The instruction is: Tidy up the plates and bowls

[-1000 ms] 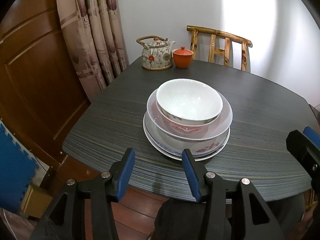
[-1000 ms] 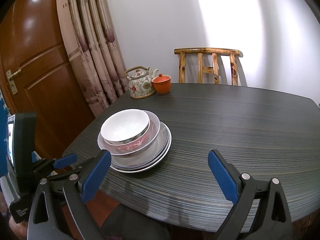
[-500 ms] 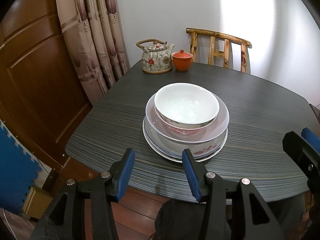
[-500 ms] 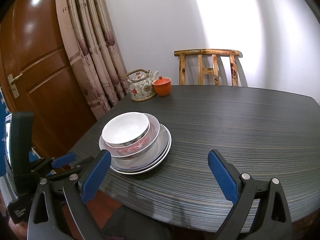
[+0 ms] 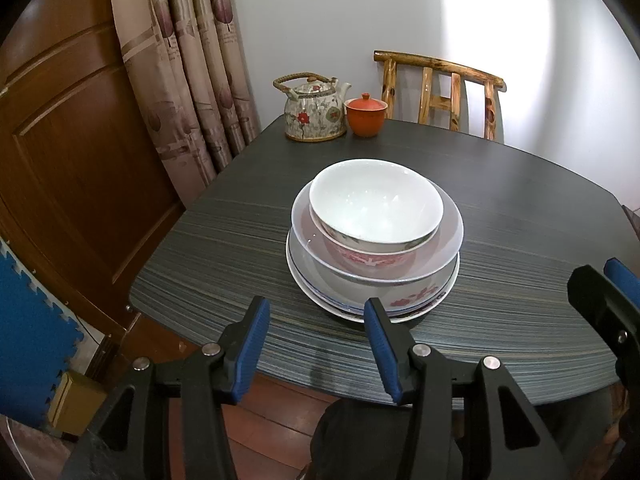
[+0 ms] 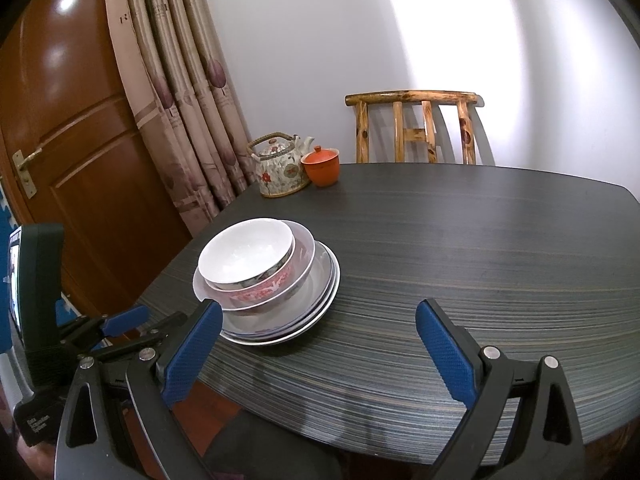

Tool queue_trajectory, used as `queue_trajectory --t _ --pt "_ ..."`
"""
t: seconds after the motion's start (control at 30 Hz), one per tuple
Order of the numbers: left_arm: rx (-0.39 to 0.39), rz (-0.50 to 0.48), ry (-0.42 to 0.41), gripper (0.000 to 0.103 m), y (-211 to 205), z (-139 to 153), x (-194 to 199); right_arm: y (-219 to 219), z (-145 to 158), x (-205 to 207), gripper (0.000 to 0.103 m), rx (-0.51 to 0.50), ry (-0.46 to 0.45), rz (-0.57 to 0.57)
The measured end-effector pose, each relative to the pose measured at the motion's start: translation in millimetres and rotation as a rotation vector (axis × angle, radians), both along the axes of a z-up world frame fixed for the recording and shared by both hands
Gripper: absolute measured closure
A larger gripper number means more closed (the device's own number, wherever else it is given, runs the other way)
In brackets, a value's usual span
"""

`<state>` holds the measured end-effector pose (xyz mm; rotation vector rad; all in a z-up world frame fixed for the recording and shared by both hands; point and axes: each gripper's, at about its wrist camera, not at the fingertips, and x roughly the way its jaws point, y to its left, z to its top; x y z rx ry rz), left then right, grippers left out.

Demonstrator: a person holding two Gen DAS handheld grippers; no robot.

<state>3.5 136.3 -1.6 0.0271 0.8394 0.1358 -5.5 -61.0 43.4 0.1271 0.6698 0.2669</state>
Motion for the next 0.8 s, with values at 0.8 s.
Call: queue_trajectory --t 0.8 --pt "-0.031 -0.031 -0.019 0.041 -0.2 -4.2 1.1 -3.0 -4.9 -0.6 0.007 0.004 0.009 -0.008"
